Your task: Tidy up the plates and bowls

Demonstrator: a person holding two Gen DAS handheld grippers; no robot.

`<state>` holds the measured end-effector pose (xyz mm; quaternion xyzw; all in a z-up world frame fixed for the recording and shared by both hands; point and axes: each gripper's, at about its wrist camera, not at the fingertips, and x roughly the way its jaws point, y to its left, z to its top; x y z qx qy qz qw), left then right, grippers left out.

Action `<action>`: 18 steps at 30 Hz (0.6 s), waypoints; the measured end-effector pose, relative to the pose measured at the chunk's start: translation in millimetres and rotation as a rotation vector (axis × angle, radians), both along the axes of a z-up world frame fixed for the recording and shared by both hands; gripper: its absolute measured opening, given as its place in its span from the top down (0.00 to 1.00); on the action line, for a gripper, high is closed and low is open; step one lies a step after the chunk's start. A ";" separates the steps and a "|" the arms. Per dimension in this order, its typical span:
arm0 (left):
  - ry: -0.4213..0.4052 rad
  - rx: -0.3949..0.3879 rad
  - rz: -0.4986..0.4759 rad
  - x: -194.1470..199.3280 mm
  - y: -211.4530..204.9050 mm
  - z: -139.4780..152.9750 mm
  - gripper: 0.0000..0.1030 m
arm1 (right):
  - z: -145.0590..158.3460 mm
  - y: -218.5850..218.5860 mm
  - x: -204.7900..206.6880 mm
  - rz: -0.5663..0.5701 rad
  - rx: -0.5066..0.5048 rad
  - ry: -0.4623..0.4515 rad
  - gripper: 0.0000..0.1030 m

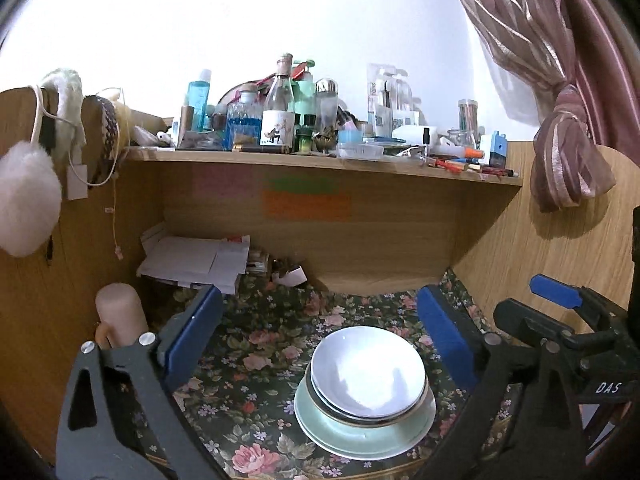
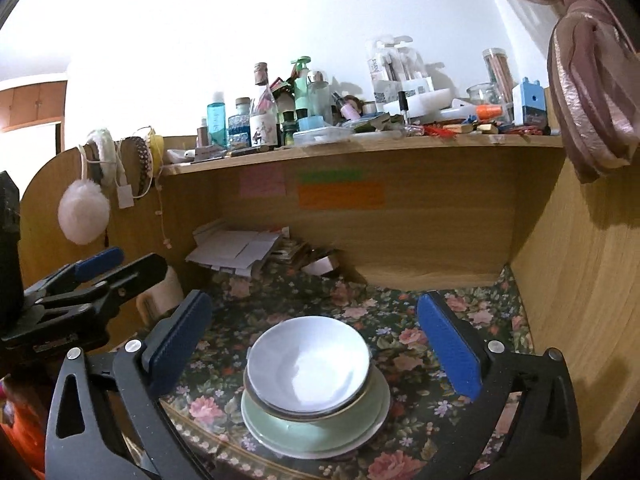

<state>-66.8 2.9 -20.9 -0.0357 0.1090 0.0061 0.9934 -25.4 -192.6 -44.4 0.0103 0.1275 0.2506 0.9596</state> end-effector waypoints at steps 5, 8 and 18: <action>0.001 0.001 -0.001 1.7 0.0 -1.7 0.03 | 0.0 -3.0 -1.5 0.002 0.014 0.003 0.00; 0.006 -0.005 -0.007 2.2 1.0 -2.7 0.03 | 0.4 -2.9 -1.7 0.004 0.015 0.001 0.00; 0.020 -0.013 -0.011 8.0 1.8 -5.6 0.03 | 0.6 -2.7 -1.0 0.011 0.020 0.000 0.00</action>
